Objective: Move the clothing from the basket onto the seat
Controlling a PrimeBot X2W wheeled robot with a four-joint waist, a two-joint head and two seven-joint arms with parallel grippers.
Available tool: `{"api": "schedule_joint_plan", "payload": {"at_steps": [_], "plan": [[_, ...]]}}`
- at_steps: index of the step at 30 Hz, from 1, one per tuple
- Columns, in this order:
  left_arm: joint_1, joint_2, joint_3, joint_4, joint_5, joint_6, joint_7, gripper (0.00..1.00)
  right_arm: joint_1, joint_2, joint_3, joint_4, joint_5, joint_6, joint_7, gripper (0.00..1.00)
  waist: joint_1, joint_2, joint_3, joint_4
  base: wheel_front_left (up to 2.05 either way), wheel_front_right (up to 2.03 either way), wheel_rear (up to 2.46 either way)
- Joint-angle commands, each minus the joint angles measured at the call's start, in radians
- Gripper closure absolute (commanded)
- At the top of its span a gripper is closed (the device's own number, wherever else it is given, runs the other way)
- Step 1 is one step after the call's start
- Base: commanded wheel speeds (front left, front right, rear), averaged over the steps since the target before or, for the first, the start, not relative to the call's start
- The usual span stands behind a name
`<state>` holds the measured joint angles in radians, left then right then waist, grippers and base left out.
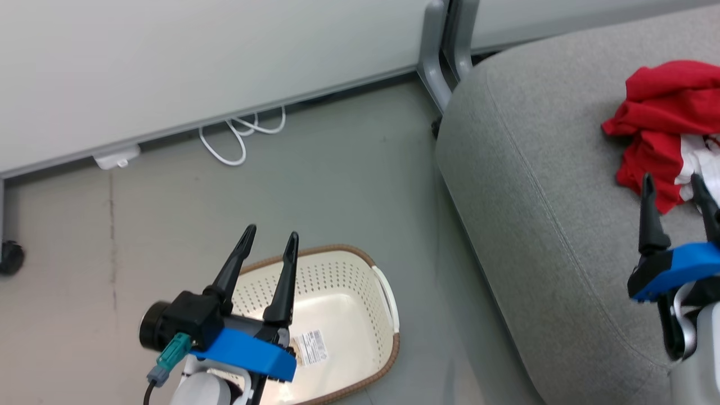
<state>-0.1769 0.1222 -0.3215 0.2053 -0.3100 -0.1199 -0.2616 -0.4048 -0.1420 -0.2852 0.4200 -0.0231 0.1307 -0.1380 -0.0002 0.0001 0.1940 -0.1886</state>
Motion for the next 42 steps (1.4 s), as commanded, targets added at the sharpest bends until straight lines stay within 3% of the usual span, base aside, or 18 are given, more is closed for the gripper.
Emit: {"api": "schedule_joint_plan", "payload": {"at_steps": [1, 15, 27, 42], "plan": [[0.024, -0.008, 0.016, 0.011, -0.007, -0.004, -0.005, 0.0, 0.045, 0.008, 0.007, -0.028, -0.01, 0.0, 0.01, 0.0, 0.0002, -0.0001, -0.059, 0.035, 0.0, 0.0, 0.0], [0.156, -0.033, 0.186, 0.08, -0.001, -0.011, -0.004, 0.0, 0.285, 0.084, 0.11, -0.252, 0.028, 0.0, 0.063, 0.0, 0.0002, -0.0001, -0.186, 0.111, 0.0, 0.0, 0.0], [0.171, -0.037, 0.266, 0.142, 0.012, -0.014, -0.004, 0.0, 0.372, 0.092, 0.176, -0.263, 0.096, 0.0, 0.058, 0.0, 0.0002, -0.0001, -0.227, 0.18, 0.0, 0.0, 0.0], [0.201, -0.044, 0.298, 0.176, 0.033, -0.011, -0.004, 0.0, 0.409, 0.092, 0.218, -0.273, 0.129, 0.0, 0.064, 0.0, 0.0002, -0.0001, -0.254, 0.235, 0.0, 0.0, 0.0]]}}
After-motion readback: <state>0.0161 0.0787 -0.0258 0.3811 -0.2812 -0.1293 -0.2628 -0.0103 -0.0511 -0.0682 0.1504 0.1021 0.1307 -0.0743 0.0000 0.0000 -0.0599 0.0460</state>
